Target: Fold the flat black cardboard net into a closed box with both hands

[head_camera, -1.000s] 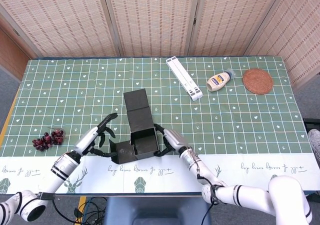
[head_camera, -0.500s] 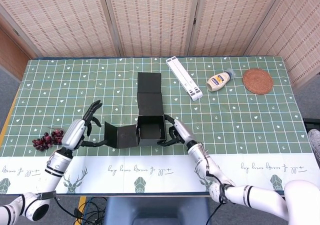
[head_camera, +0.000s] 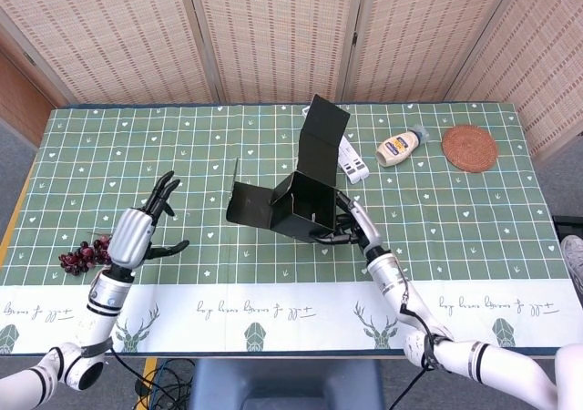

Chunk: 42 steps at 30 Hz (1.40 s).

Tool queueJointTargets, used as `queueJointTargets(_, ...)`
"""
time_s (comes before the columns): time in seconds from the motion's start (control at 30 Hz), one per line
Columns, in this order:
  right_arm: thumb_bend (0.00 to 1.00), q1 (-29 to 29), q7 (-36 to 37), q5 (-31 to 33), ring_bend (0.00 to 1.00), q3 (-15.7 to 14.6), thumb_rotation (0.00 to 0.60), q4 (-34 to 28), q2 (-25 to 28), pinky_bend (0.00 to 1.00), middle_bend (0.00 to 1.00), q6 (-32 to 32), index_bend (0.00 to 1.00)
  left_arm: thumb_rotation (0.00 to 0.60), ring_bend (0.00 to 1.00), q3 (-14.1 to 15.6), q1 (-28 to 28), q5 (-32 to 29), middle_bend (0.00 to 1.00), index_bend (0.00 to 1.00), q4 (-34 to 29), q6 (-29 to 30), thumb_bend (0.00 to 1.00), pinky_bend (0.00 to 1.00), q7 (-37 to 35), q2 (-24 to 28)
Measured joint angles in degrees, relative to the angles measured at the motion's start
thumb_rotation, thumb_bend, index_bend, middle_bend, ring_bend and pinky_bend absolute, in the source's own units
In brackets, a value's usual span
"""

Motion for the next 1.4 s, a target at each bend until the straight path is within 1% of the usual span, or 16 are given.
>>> queueJointTargets(0.3,0.1,-0.5,3.57,-2.39,0.82,-1.38,0.6,-0.11,-0.5,1.0,0.48,-1.12,0.26,0.6,0.45,-1.57,-4.12,3.4,0.0,0.0,9.85,3.5,0.06,0.74,-0.9,-7.98)
queueJointTargets(0.6,0.1,0.09,2.78,-2.74,0.82,-2.44,0.6,-0.74,-0.56,1.0,0.48,-1.93,0.26,0.6,0.45,-2.23,-7.18,4.41,0.0,0.0,15.86,5.39,0.06,0.74,-3.48,-12.95)
queueJointTargets(0.73,0.1,0.61,0.73,-2.68,0.82,-3.01,0.6,-0.47,-0.98,1.0,0.48,-2.03,0.26,0.6,0.45,-2.14,-7.93,4.72,0.0,0.0,16.66,6.1,0.06,0.74,-4.29,-13.41)
queueJointTargets(0.97,0.1,2.47,-5.01,-1.16,0.82,-3.8,0.6,0.24,-2.46,1.0,0.48,-2.57,0.26,0.6,0.45,-1.45,-8.23,4.93,0.0,0.0,15.81,6.24,0.06,0.74,-4.48,-12.66)
queueJointTargets(1.27,0.1,4.71,-10.74,1.01,0.82,-4.19,0.6,0.98,-4.54,1.0,0.48,-3.27,0.26,0.6,0.45,0.29,-8.26,5.35,0.0,0.0,14.45,5.39,0.06,0.74,-3.92,-12.09)
queueJointTargets(1.33,0.1,5.2,-11.91,1.42,0.82,-4.23,0.6,1.3,-4.94,1.0,0.48,-3.43,0.26,0.6,0.44,0.69,-8.4,5.49,0.0,0.02,14.57,4.85,0.06,0.74,-3.82,-12.05)
queueJointTargets(1.37,0.1,5.56,-12.69,1.7,0.82,-4.27,0.6,1.53,-5.18,1.0,0.48,-3.62,0.26,0.6,0.44,0.86,-8.5,5.55,0.0,0.05,14.72,4.61,0.06,0.74,-3.81,-12.06)
queueJointTargets(1.4,0.1,5.84,-13.27,1.93,0.82,-4.3,0.6,1.73,-5.37,1.0,0.48,-3.79,0.26,0.6,0.44,1.05,-8.63,5.63,0.01,0.09,15.02,4.36,0.06,0.74,-3.83,-12.11)
